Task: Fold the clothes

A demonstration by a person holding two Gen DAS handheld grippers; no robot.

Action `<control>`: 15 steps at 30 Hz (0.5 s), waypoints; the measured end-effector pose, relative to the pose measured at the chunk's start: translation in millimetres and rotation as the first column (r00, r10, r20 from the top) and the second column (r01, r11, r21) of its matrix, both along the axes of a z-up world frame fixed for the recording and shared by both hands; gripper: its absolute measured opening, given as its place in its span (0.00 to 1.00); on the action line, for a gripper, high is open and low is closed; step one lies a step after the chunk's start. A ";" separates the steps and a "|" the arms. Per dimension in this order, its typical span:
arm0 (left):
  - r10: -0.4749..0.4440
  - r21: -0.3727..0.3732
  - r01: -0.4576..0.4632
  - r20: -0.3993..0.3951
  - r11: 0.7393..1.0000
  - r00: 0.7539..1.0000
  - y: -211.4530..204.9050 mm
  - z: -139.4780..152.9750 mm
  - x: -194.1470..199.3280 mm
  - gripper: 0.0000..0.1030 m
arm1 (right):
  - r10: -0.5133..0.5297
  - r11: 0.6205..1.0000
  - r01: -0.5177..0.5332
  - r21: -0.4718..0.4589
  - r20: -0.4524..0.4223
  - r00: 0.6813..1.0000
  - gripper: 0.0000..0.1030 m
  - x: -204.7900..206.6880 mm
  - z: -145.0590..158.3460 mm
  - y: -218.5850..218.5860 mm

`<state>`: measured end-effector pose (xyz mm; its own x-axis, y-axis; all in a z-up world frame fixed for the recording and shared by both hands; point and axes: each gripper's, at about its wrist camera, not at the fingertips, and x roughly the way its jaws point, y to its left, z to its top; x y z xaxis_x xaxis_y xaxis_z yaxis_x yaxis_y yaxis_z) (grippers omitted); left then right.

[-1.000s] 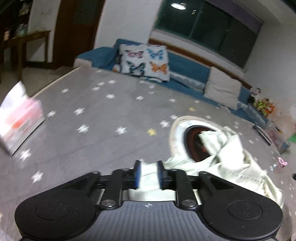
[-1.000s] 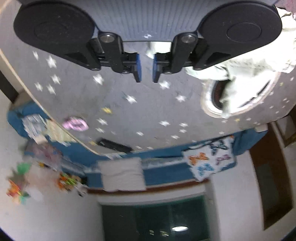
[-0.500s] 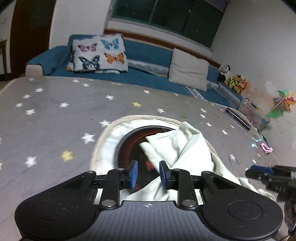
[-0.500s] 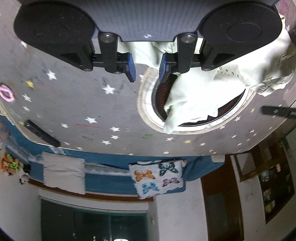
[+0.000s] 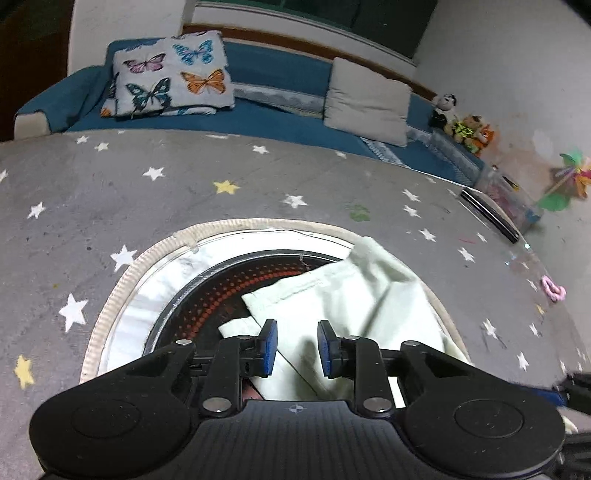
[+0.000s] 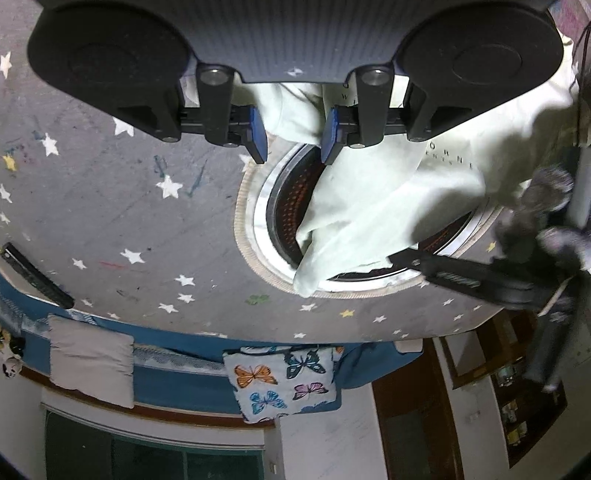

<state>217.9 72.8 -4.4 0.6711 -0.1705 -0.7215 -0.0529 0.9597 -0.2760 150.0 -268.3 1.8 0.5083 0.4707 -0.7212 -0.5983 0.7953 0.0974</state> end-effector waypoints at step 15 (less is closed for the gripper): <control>0.079 0.053 -0.080 0.016 0.995 0.997 -1.0 -1.7 10.3 0.45 | 0.043 0.999 -0.044 -0.021 -0.006 0.999 0.33 -1.8 -5.9 -12.8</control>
<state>228.2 71.8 -6.1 0.6909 -0.0777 -0.7187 -0.1263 0.9659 -0.2259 148.2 -281.0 -4.1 0.4837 0.4773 -0.7336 -0.6319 0.7704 0.0846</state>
